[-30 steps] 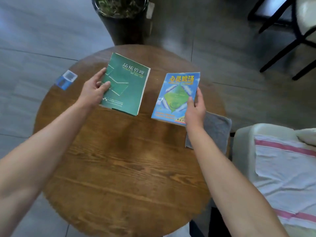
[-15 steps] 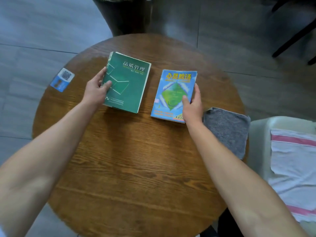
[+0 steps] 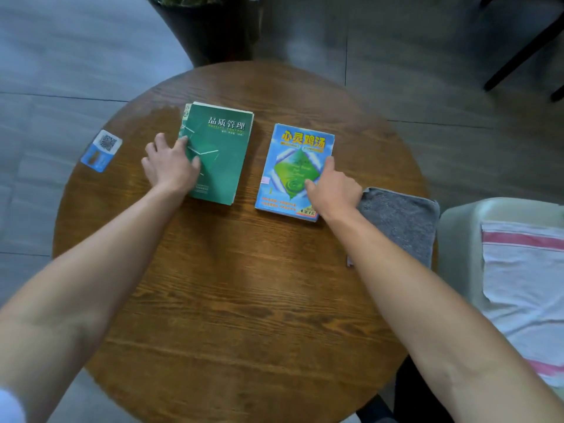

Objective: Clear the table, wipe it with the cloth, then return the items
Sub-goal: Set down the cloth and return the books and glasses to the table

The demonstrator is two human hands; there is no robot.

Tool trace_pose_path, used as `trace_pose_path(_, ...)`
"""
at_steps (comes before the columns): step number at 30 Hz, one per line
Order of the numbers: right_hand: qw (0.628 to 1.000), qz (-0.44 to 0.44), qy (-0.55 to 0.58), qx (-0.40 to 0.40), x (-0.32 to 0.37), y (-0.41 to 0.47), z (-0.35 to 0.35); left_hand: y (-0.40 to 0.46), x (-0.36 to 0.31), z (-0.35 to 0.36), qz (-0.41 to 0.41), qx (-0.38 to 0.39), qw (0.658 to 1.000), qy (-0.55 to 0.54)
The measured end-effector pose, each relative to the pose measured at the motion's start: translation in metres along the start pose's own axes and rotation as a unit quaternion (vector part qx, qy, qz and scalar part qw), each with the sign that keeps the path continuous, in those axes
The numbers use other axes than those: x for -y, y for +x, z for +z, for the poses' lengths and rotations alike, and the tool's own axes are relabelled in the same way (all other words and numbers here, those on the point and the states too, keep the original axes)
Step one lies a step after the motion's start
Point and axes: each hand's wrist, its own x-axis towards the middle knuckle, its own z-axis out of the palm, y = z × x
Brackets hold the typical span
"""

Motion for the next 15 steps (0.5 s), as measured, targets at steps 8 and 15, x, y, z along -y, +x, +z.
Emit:
trace_pose_path(8,0.977,-0.026,0.181,-0.112,-0.083,-0.034,-0.046,-0.058,-0.071,-0.013,0.085,-0.076,0.985,-0.130)
trace_pose_path(15,0.919,-0.068,0.295,-0.252,-0.241,-0.089,-0.043,-0.139,-0.159,-0.014,0.210,-0.135,0.941,-0.230)
